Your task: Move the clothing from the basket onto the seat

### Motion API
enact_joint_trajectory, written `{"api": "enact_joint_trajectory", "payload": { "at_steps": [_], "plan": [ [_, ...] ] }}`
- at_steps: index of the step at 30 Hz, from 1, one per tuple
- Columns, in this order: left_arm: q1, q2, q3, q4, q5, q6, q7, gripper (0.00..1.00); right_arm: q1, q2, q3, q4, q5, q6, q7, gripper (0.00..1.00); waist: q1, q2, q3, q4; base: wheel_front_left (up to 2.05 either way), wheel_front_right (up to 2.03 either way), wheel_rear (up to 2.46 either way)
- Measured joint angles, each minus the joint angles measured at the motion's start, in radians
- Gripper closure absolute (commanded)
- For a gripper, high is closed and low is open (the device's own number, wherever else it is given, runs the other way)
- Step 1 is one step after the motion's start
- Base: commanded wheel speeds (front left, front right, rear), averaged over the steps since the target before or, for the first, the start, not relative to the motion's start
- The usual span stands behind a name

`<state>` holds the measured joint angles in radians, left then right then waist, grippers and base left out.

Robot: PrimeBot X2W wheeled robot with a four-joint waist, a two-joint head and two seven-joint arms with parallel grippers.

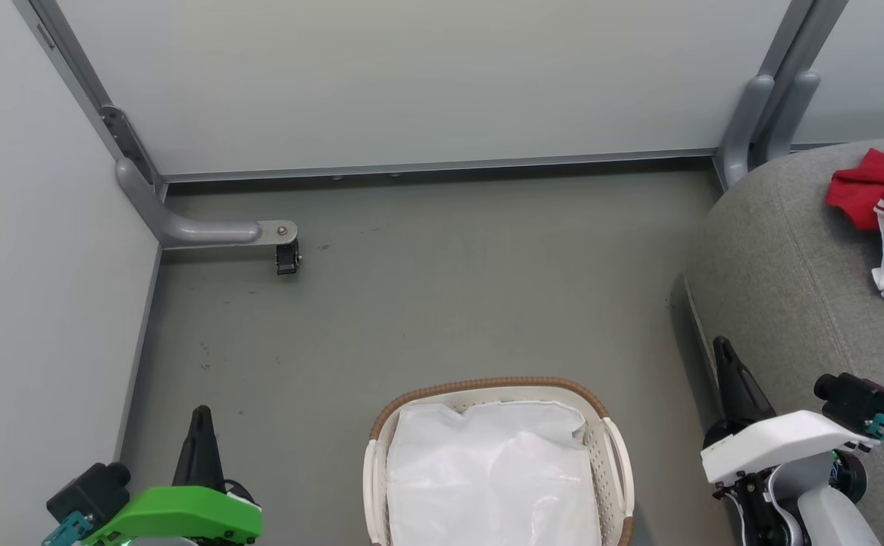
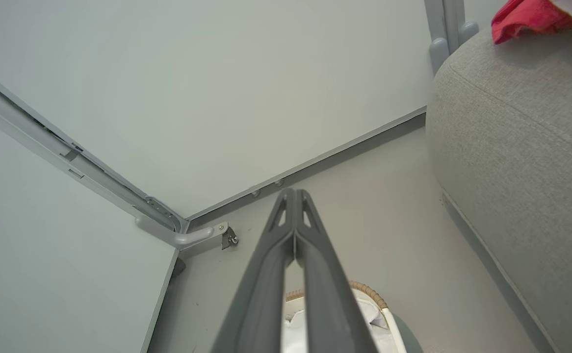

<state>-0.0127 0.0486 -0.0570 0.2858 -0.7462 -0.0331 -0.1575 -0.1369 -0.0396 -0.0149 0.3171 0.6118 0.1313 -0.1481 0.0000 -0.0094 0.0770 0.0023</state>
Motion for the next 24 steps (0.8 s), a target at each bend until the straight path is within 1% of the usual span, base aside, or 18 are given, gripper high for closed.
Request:
{"api": "enact_joint_trajectory", "payload": {
  "at_steps": [14,24],
  "plan": [
    [-0.019,0.002,0.03,-0.009,-0.176,-0.019,0.052,1.0,0.004,-0.001,-0.02,-0.014,0.201,0.0,0.053,1.0,0.0,0.0,-0.01,0.0,0.0,0.0,0.0],
    [-0.025,0.003,0.051,-0.014,-0.283,-0.03,0.084,1.0,0.005,-0.002,-0.032,-0.022,0.325,0.0,0.087,1.0,0.0,0.0,-0.017,-0.001,0.0,0.0,0.0]
  ]
}}
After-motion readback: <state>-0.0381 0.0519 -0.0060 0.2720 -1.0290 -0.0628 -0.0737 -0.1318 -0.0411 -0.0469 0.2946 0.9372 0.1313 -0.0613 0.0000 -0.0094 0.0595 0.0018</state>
